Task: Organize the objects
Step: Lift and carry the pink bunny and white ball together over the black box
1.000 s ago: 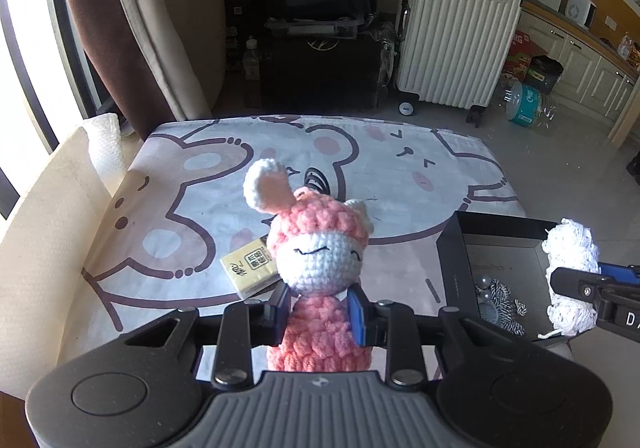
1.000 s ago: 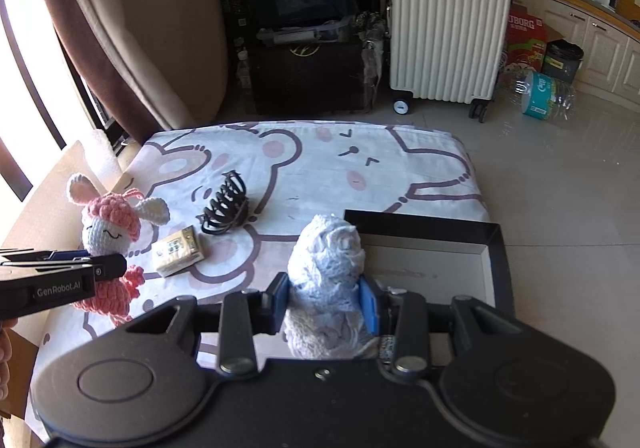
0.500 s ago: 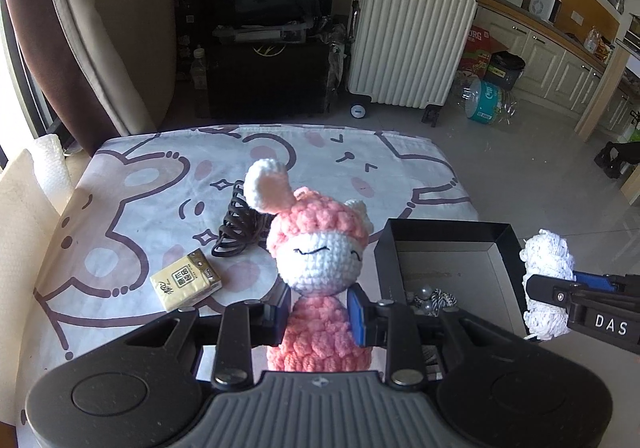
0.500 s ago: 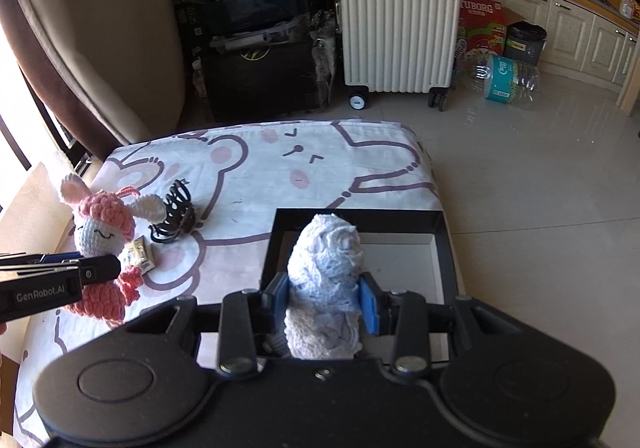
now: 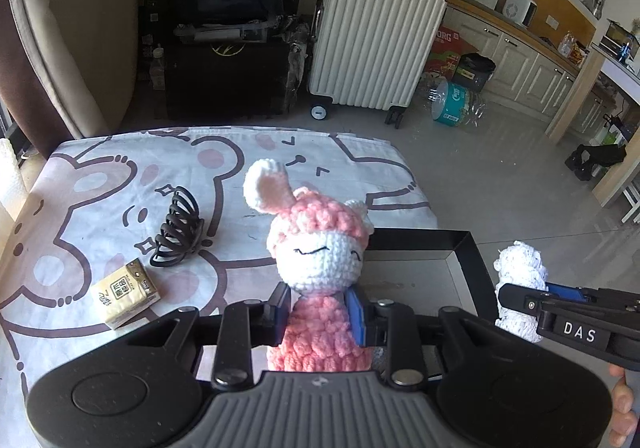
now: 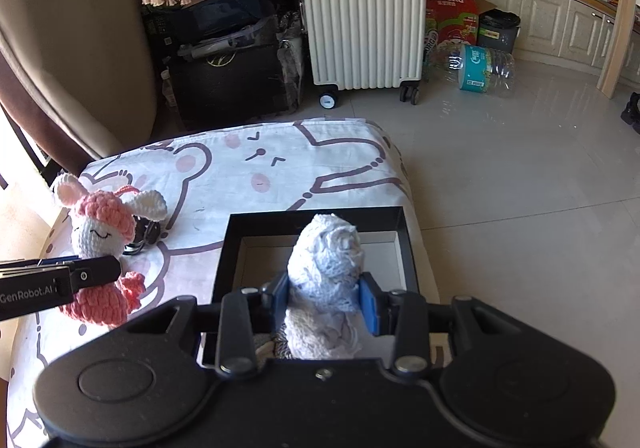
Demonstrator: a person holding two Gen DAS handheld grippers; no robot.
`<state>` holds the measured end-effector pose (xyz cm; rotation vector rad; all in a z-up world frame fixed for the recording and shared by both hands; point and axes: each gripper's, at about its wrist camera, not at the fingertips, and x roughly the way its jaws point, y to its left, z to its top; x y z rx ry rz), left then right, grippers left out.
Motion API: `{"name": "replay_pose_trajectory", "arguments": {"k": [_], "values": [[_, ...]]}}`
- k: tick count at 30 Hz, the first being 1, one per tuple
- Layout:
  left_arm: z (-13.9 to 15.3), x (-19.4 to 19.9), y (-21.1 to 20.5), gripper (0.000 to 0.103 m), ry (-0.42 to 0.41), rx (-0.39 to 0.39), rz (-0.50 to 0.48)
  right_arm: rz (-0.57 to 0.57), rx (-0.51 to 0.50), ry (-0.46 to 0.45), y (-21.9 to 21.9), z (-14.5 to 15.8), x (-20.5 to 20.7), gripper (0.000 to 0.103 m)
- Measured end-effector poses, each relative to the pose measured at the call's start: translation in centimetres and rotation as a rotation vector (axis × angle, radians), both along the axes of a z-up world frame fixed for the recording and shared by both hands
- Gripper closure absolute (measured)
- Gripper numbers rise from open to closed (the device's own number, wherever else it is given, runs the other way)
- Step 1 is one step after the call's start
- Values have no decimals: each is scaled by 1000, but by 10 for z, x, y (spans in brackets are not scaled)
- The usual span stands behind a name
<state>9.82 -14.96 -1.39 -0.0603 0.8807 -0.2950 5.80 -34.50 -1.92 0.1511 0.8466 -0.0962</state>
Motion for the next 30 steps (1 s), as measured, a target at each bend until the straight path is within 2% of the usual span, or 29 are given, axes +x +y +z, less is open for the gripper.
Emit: {"name": "replay_pose_trajectory", "arguments": {"k": [11, 30], "values": [[-9, 8, -33, 71, 4, -89, -58, -41, 12, 8, -24, -13, 2, 65], [-58, 37, -83, 71, 129, -276, -106, -73, 37, 28, -57, -39, 8, 65]]}}
